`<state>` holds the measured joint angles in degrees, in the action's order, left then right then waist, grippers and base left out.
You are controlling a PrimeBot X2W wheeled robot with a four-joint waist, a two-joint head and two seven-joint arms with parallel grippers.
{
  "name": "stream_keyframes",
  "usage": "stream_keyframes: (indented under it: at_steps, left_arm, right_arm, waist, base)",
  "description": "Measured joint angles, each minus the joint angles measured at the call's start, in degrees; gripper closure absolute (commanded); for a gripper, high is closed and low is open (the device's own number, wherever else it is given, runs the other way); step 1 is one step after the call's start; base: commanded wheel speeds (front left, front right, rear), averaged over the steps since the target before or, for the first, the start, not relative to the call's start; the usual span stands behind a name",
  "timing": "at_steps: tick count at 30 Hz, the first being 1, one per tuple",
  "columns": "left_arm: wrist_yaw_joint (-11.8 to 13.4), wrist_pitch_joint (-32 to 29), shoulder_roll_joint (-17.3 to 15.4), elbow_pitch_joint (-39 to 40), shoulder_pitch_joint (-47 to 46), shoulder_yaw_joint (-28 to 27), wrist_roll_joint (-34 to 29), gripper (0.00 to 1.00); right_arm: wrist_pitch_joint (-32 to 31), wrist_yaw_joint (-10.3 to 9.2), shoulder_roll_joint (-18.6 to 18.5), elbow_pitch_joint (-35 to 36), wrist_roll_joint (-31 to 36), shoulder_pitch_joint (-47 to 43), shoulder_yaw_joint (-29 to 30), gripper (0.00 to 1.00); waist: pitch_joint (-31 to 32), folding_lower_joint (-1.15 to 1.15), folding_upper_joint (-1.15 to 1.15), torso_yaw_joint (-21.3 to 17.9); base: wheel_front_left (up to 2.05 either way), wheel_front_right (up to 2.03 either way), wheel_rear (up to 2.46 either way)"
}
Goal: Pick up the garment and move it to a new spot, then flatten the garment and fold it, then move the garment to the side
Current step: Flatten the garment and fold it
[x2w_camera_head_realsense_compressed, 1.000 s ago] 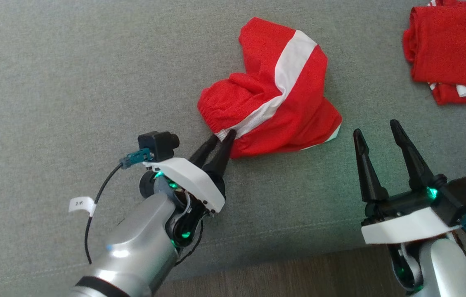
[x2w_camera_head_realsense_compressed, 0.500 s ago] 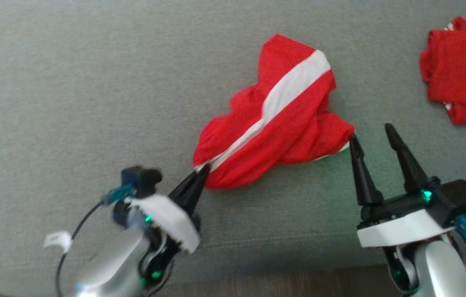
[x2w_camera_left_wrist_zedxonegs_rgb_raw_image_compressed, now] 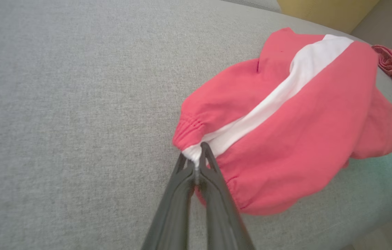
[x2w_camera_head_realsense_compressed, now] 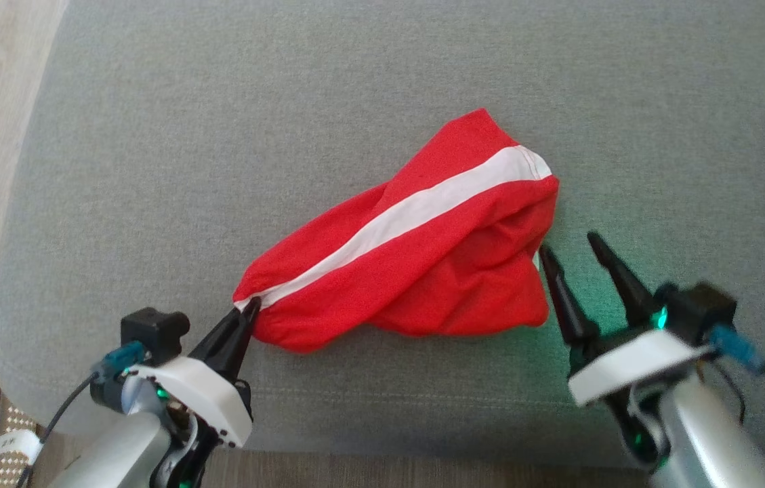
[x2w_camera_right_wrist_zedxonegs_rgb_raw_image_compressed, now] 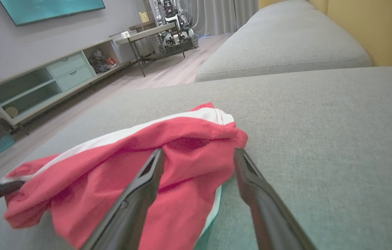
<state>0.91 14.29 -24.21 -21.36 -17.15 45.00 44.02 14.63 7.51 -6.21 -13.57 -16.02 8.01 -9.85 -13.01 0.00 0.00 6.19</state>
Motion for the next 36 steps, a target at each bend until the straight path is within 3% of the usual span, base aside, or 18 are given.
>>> stream_keyframes:
  at_steps: [4, 11, 20, 21, 23, 26, 27, 32, 36]
  left_arm:
    - [0.65, -0.09, -0.55, 0.86, 0.51, 0.02, -0.18, 1.00]
    - [1.63, -0.67, -1.79, 0.81, 0.44, 0.15, -1.12, 1.00]
    - [1.61, -0.92, -1.96, 0.77, -0.18, 0.65, -1.85, 1.00]
    - [1.61, -0.92, -1.93, 0.75, -0.36, 0.70, -2.02, 1.00]
    - [1.57, -0.94, -1.81, 0.68, -0.86, 0.76, -2.08, 1.00]
    - [1.09, -0.92, -1.54, 0.03, -1.04, 0.77, -2.08, 1.00]
    - [1.09, -0.91, -1.38, -0.25, -1.04, 0.78, -2.08, 1.00]
    - [1.07, -0.88, -1.08, -1.02, -1.04, 0.90, -2.11, 1.00]
    - [1.05, -0.53, -1.19, -0.59, -1.05, 0.37, -3.10, 1.00]
  right_arm:
    - [-1.62, 0.00, -3.87, -5.25, -8.20, 7.69, -3.35, 0.00]
    - [-14.26, -0.01, -10.58, -9.85, -22.42, 20.32, -11.78, 0.00]
    - [-27.15, -0.01, -14.36, -14.50, -35.34, 29.66, -18.89, 0.00]
    - [-27.99, -0.01, -14.62, -14.68, -36.08, 30.22, -19.85, 0.07]
    - [-29.51, -0.01, -15.38, -14.89, -37.12, 31.06, -21.78, 0.50]
    - [-29.75, -0.01, -16.16, -14.88, -38.30, 31.82, -23.31, 0.74]
    - [-29.74, -0.01, -16.35, -14.86, -38.62, 32.11, -24.01, 1.00]
    - [-29.53, -0.01, -18.08, -14.00, -39.68, 33.99, -27.33, 1.00]
    - [-25.42, -0.01, -19.78, -13.22, -39.66, 34.45, -28.39, 1.00]
  waist:
    - [-0.72, 0.00, 0.00, 0.53]
    - [-2.02, 0.00, 0.00, 0.82]
    - [-3.05, 0.00, 0.00, 2.66]
    - [-3.11, 0.00, 0.00, 2.86]
    - [-3.18, 0.00, 0.00, 3.20]
    - [-3.20, 0.00, 0.00, 3.52]
    - [-3.14, 0.00, 0.00, 3.55]
    - [-2.51, 0.00, 0.00, 3.29]
    - [-1.41, 0.00, 0.00, 2.57]
  base:
    - [0.00, 0.00, 0.00]
    - [0.00, 0.00, 0.00]
    - [0.00, 0.00, 0.00]
    - [0.00, 0.00, 0.00]
    - [0.00, 0.00, 0.00]
    - [0.00, 0.00, 0.00]
    - [0.00, 0.00, 0.00]
    - [0.00, 0.00, 0.00]
    - [0.00, 0.00, 0.00]
